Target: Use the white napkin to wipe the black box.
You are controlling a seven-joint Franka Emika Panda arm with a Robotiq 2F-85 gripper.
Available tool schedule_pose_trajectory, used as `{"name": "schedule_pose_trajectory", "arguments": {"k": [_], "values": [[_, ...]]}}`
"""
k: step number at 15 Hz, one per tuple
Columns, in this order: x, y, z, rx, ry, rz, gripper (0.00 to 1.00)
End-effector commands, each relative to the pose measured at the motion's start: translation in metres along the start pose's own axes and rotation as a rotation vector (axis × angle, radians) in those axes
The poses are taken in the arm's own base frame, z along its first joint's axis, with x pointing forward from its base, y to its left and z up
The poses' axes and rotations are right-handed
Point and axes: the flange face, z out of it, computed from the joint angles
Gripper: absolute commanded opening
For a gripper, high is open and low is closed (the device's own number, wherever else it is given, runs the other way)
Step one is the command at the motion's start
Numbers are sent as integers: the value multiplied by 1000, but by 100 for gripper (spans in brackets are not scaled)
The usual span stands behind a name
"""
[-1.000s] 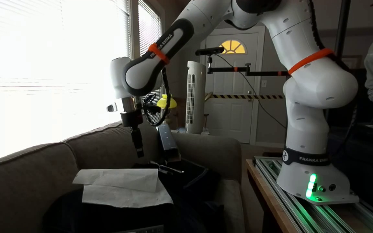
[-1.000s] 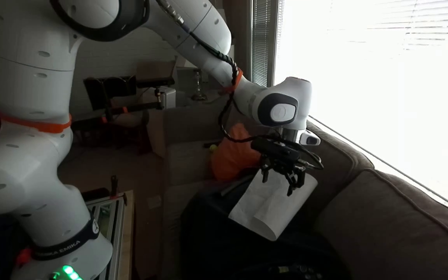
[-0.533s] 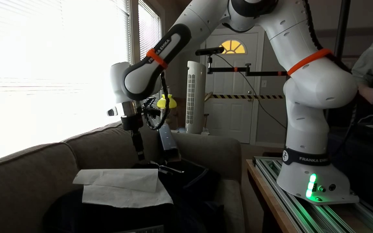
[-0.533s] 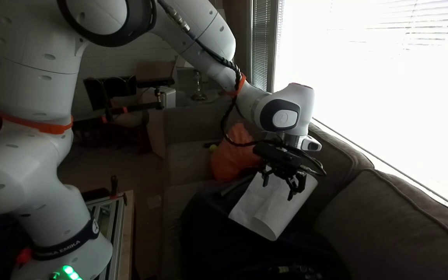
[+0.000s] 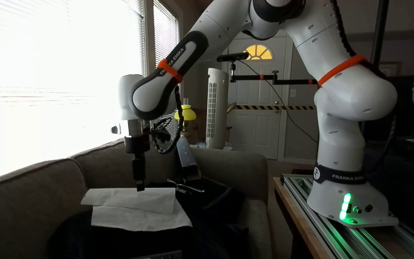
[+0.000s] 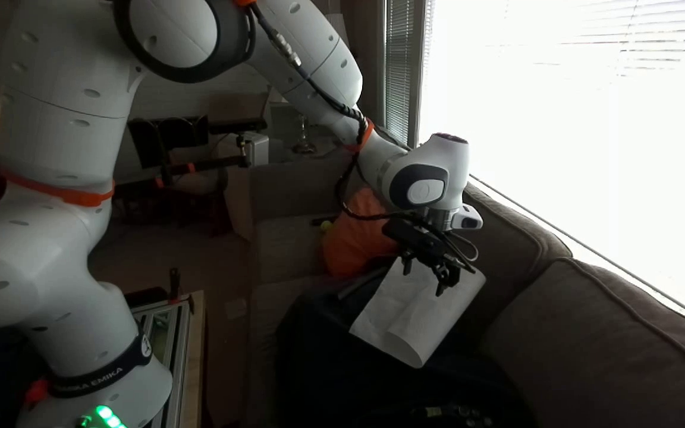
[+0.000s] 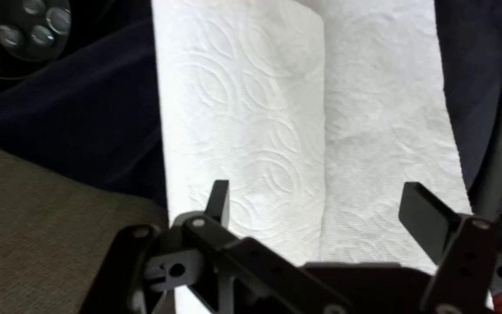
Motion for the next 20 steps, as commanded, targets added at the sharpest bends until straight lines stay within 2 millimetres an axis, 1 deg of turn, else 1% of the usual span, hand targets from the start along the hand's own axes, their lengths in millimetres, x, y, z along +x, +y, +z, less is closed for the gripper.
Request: {"name": "schedule_pose_trajectory", "arguments": {"k": [1,3,7,8,9,10,11,15,16,17,19,20], "values": [[19,-24,30,4,59,31,100],[28,-23,45,-65,117,37,100],[31,-16,68,-102,167,57,99],[31,-14,73,-109,175,58,75],[31,-13,76,-113,178,58,74],[32,-13,77,-114,181,55,70],[32,-14,73,-117,183,57,60],[37,-22,48,-118,198,62,28],[38,-24,42,-109,200,65,21],[40,-24,39,-109,204,67,12],[41,-21,37,-108,202,71,0],[41,-20,41,-107,194,73,0]]}}
